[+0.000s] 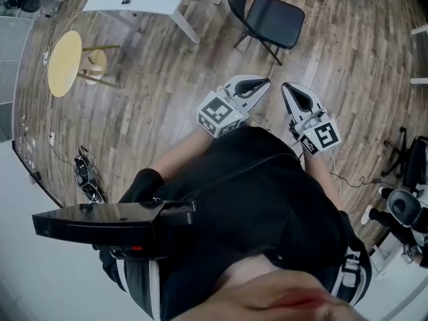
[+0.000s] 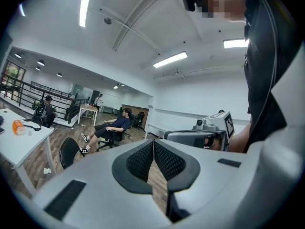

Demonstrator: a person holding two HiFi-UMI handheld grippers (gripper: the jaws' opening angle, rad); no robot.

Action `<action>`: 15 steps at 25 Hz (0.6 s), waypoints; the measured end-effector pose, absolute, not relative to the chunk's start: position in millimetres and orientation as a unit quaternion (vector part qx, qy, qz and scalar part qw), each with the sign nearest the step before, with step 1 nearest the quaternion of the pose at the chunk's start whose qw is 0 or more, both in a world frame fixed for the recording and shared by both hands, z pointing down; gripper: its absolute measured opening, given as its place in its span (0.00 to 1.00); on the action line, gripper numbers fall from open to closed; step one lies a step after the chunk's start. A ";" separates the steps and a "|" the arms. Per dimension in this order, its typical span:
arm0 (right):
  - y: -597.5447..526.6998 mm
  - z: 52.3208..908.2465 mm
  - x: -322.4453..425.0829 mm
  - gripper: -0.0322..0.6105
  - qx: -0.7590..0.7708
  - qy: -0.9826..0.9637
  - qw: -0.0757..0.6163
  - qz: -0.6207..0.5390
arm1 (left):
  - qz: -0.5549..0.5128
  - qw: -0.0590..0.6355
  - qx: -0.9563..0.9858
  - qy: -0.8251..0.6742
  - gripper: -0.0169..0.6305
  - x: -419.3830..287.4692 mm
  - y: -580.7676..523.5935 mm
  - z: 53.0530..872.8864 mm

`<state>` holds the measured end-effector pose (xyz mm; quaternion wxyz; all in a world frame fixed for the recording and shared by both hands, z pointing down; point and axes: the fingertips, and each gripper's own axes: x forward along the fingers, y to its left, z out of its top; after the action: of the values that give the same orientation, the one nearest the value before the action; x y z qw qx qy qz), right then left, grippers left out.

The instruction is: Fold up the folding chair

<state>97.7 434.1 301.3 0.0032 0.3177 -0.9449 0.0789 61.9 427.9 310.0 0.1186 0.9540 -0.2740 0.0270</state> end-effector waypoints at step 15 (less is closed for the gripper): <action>344.6 307.0 26.0 0.07 0.381 -0.920 0.019 0.088 | 0.024 0.114 0.970 -0.215 0.04 -15.0 322.8 309.1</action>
<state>26.0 344.6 307.0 0.0186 0.3811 -0.9201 0.0881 -15.0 322.8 309.1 0.1141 0.9696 -0.2150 0.0241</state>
